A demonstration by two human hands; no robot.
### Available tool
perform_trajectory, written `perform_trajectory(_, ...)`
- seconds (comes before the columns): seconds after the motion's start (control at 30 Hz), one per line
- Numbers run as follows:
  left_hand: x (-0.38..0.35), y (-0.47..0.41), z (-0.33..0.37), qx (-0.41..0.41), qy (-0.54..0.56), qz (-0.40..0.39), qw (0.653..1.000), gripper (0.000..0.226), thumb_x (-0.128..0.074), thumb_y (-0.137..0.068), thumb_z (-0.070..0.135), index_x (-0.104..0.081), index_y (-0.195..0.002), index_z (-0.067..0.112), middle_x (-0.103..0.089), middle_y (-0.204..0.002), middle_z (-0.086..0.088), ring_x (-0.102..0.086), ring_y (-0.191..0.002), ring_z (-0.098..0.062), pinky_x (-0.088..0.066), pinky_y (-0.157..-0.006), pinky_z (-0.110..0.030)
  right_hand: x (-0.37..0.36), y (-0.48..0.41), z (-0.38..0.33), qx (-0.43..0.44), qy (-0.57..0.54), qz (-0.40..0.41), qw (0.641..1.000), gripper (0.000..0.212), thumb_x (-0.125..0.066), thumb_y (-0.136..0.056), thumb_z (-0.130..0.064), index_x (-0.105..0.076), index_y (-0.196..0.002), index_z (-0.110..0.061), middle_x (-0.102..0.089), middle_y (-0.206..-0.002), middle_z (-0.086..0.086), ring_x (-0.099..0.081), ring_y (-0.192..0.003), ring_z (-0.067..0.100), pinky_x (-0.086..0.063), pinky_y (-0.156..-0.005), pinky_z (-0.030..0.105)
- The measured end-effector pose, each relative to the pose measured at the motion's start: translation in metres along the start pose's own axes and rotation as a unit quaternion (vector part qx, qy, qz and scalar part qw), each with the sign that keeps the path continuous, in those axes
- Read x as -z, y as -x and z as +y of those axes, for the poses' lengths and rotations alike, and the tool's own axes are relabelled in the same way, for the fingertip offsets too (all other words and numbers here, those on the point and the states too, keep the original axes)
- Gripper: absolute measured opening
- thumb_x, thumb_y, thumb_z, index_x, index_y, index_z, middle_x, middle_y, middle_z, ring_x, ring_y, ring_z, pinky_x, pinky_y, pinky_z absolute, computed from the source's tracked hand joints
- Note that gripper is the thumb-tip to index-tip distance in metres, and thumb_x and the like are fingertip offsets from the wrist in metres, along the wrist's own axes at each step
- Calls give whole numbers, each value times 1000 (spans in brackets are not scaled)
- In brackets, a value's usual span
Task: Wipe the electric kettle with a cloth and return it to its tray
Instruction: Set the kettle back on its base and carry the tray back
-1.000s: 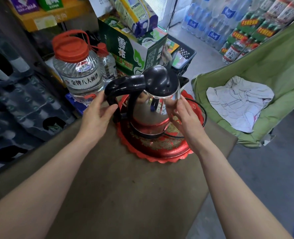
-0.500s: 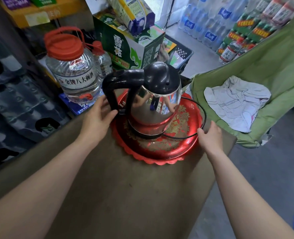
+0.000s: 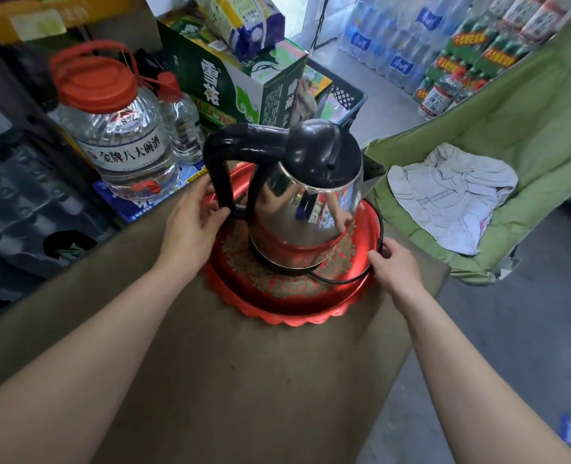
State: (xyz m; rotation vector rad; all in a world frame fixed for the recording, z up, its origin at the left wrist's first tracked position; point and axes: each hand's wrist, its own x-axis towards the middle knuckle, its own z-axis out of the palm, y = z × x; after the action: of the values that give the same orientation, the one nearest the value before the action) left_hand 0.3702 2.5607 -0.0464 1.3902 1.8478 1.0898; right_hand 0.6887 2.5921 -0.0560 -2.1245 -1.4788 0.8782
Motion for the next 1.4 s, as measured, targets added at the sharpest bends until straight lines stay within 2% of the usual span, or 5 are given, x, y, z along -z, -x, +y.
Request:
perform_trajectory(0.2, -13, 23, -34, 188, -101, 8, 977, 68, -64, -90, 31, -33, -147, 10, -56, -135, -16, -52, -125, -34, -40, -106, -44, 2, -29, -7, 38, -28, 15, 999, 21, -54, -93, -21, -67, -108, -13, -72, -103, 7, -66, -96, 28, -53, -87, 40)
perform_trajectory(0.33, -19, 29, -32, 173, -104, 27, 979, 40, -69, -85, 28, -60, -123, 20, -71, -111, -7, -62, -109, -34, -48, -97, -43, -7, -46, -1, 31, -51, 23, 998, 24, -59, -91, -21, -69, -111, -13, -73, -106, 7, -67, -101, 28, -53, -93, 43)
perform_trajectory(0.8, 16, 80, -15, 214, -13, 43, 976, 46, -71, -85, 12, -53, -126, 22, -59, -99, 6, -56, -70, -3, -51, -74, -31, -11, 25, 33, 51, -89, 32, 994, 13, -52, -97, -7, -57, -109, -8, -61, -99, 6, -58, -95, 24, -46, -86, 37)
perform_trajectory(1.17, 101, 186, 20, 238, 26, -6, 971, 51, -69, -86, 8, -52, -134, 14, -56, -111, 6, -57, -82, -7, -45, -80, -25, 18, 184, 36, -5, -109, 35, 993, 27, -55, -94, -17, -62, -120, -14, -70, -111, 9, -65, -105, 31, -52, -95, 52)
perform_trajectory(1.4, 169, 268, 39, 265, 81, 1, 961, 47, -68, -86, 5, -54, -130, 17, -64, -114, -1, -64, -79, -8, -54, -77, -31, 54, 280, 11, 18, -177, 3, 984, 25, -61, -92, -10, -65, -113, -23, -72, -101, -1, -69, -93, 20, -56, -86, 36)
